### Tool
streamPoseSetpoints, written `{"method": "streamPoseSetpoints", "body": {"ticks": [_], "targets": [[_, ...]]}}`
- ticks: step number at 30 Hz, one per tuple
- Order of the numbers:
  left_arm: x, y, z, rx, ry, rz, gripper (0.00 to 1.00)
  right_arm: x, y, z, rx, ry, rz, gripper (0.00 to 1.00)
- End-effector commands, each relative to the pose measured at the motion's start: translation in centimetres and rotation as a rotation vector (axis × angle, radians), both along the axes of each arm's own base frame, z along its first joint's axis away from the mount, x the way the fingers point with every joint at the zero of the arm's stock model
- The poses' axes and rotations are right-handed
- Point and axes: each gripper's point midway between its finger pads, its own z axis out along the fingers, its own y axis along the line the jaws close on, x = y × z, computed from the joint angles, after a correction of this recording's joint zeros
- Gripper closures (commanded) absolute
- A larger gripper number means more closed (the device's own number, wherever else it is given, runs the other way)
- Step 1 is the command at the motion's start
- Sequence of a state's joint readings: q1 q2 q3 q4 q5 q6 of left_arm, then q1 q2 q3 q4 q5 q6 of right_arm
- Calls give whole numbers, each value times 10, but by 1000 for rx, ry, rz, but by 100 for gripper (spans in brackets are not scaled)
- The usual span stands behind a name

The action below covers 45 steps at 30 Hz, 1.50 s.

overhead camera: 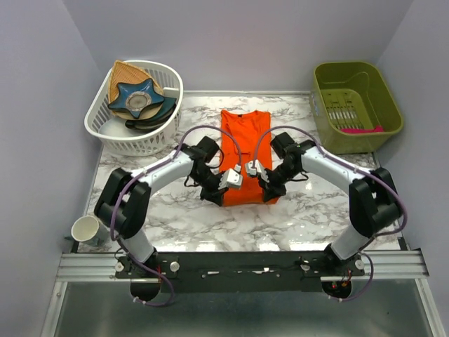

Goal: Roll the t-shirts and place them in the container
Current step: Roll the T-shirt to the center of the board.

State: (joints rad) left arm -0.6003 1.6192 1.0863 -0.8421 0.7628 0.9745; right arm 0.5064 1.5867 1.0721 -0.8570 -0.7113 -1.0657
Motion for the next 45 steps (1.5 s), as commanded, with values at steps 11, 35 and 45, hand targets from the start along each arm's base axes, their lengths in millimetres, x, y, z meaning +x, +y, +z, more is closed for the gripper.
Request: {"method": "streamPoseSetpoints", "body": {"ticks": [11,35,45], "targets": [[30,24,-15,140,335,44,100,3,-37,-17,-102,346,30,96],[98,21,-45,215,379,198,91,38,-41,-57,-237,460,-6,95],[106,24,-43,225,349,214,84,51,-40,-62,-240,500,-35,95]]}}
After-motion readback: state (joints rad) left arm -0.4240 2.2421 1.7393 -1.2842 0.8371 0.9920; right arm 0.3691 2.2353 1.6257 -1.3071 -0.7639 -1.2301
